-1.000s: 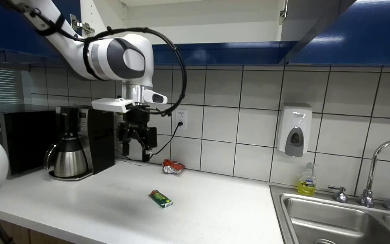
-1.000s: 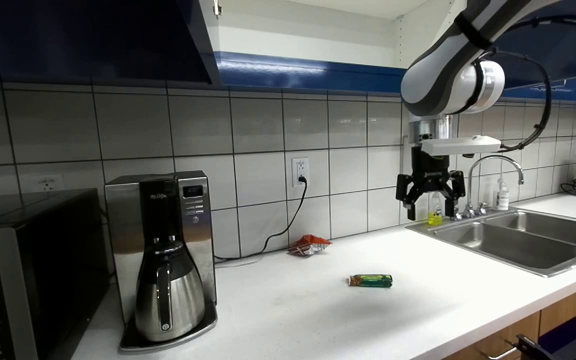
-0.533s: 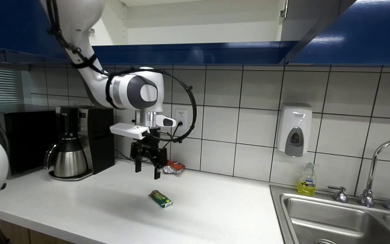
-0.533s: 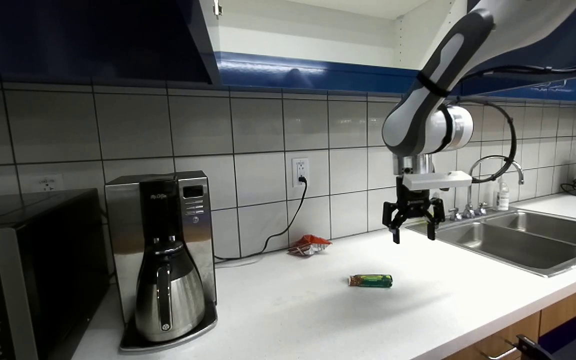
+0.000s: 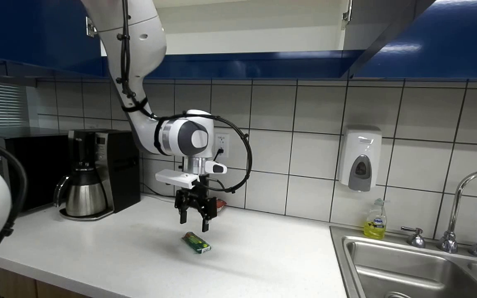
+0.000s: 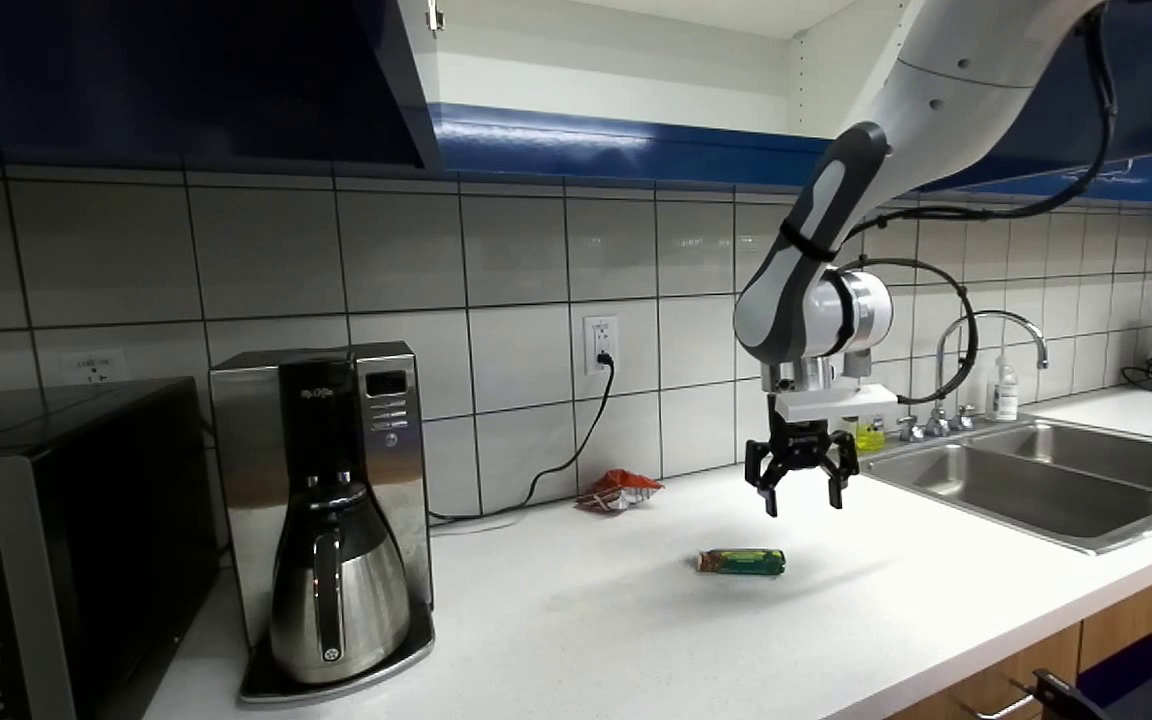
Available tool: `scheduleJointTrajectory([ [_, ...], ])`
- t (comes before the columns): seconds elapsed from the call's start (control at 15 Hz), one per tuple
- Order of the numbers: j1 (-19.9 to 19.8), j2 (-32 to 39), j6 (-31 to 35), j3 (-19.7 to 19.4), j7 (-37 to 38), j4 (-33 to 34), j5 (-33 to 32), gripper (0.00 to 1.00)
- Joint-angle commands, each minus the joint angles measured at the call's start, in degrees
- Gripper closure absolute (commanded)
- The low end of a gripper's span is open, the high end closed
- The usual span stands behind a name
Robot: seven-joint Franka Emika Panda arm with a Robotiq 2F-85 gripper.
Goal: Put the green packet inside the open upper drawer.
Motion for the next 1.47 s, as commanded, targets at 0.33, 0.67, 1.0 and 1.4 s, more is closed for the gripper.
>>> scheduleJointTrajectory([
  [0.33, 3.07, 10.83, 0.06, -0.94, 2.57, 9.60, -1.40, 0.00],
  [0.67, 3.36, 12.15, -0.01, -0.50, 0.77, 10.08, 0.16, 0.00],
  [1.0, 3.66, 13.67, -0.01, -0.63, 0.83, 11.37, 0.14, 0.00],
  [1.4, 3.64, 13.13, 0.11, -0.40, -0.57, 10.99, -0.32, 0.00],
])
